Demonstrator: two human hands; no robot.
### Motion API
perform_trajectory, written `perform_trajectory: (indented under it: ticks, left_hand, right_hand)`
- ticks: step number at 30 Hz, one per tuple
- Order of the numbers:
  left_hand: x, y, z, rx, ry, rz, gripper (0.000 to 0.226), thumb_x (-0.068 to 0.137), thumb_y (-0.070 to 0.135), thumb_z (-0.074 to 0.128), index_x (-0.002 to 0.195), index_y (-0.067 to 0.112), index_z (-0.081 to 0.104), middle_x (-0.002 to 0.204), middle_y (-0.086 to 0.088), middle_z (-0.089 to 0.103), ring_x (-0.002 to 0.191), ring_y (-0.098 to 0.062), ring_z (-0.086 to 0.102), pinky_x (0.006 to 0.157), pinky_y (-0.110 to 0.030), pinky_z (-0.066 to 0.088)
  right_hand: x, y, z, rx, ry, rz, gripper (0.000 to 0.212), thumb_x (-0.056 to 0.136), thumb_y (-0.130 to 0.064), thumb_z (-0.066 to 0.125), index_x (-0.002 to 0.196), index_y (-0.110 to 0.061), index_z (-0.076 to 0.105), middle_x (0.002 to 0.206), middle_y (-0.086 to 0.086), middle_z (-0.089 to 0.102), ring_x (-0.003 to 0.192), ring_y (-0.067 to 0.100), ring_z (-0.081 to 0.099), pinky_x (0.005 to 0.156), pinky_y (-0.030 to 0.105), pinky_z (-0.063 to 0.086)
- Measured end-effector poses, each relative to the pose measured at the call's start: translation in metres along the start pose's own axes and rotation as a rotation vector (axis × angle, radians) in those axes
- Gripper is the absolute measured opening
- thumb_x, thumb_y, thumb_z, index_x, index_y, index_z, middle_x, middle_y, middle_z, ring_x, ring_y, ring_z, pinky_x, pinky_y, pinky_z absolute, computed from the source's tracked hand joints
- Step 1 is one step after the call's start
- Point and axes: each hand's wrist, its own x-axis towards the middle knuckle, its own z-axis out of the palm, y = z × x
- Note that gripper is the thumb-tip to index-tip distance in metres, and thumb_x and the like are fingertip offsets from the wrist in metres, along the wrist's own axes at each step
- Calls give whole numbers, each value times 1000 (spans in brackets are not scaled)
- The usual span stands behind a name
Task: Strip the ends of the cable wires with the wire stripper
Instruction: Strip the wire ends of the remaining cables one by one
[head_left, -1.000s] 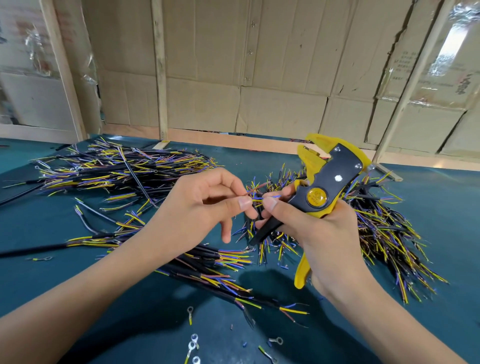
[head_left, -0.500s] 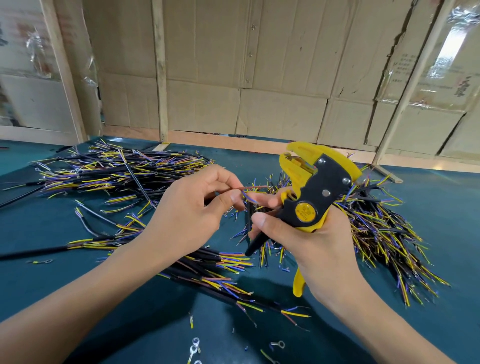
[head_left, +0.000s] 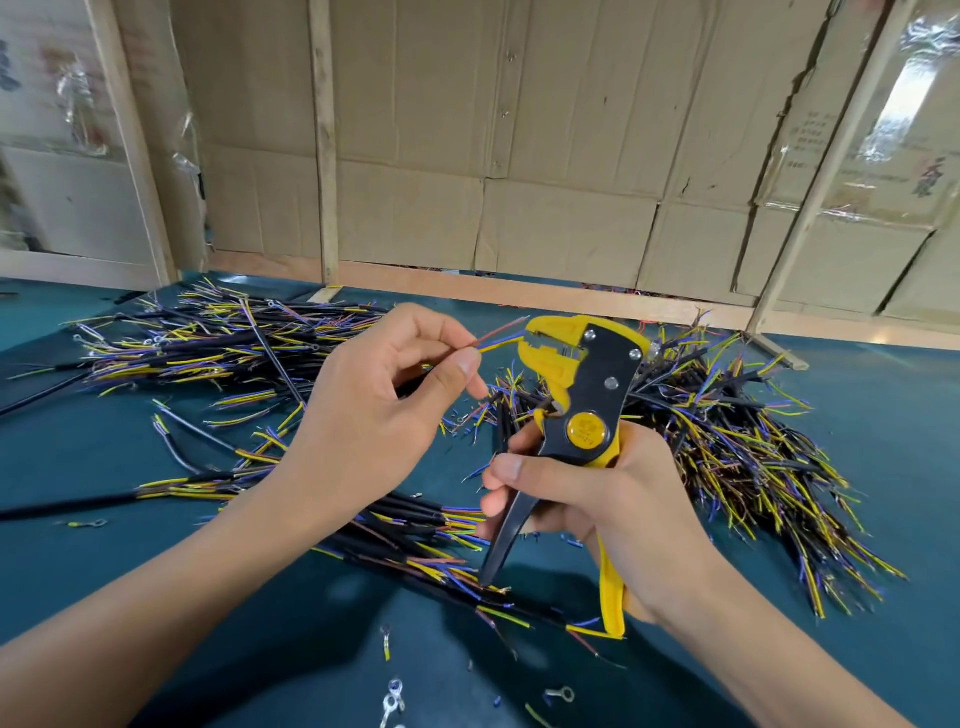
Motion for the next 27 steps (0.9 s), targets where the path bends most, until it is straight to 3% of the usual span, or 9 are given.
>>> perform_trajectory:
  ticks: [6, 10, 14, 18, 22, 27]
  left_hand:
    - [0, 0, 1, -23, 17, -30, 1, 92, 30, 62, 91, 29, 61, 76, 7, 74, 53, -10, 48, 57, -27, 37]
    - [1, 1, 3, -66, 28, -39, 1, 89, 26, 64, 89, 26, 63, 67, 5, 70, 62, -27, 56, 61, -37, 46]
    - [1, 1, 2, -87, 38, -56, 2, 86, 26, 64, 87, 24, 65, 67, -1, 65, 60, -10, 51, 58, -31, 44]
    - [2, 1, 1, -66, 51, -58, 5, 84, 27, 64, 89, 25, 64, 76, -5, 68, 65, -15, 53, 61, -36, 45]
    - [3, 0, 2, -68, 33, -64, 2, 84, 26, 65, 85, 24, 66, 71, 4, 68, 63, -4, 52, 60, -24, 43]
    - [3, 0, 1, -58, 38, -75, 2, 84, 27, 65, 85, 25, 66, 71, 4, 68, 62, -4, 52, 61, -20, 42]
  right_hand:
    - [-2, -2, 2, -63, -4, 2, 16, 70, 1, 79, 81, -2, 69, 76, 29, 69, 64, 40, 70, 64, 49, 60]
    - [-2, -1, 2, -65, 0, 6, 18, 70, 1, 79, 83, 1, 67, 77, 30, 70, 64, 40, 70, 63, 48, 60]
    - [-2, -2, 2, -25, -16, 2, 17, 71, 1, 78, 85, 1, 68, 75, 28, 68, 64, 40, 68, 65, 49, 59]
    - [-2, -2, 2, -29, -23, 8, 15, 70, 0, 79, 82, -3, 70, 70, 24, 66, 62, 40, 67, 65, 50, 59]
    - [-2, -4, 2, -45, -66, 44, 14, 72, 1, 78, 80, 2, 66, 65, 22, 59, 58, 38, 63, 64, 51, 58]
    - [-2, -6, 1, -73, -68, 79, 10, 67, 2, 74, 72, 0, 66, 60, 24, 56, 52, 37, 60, 60, 52, 57]
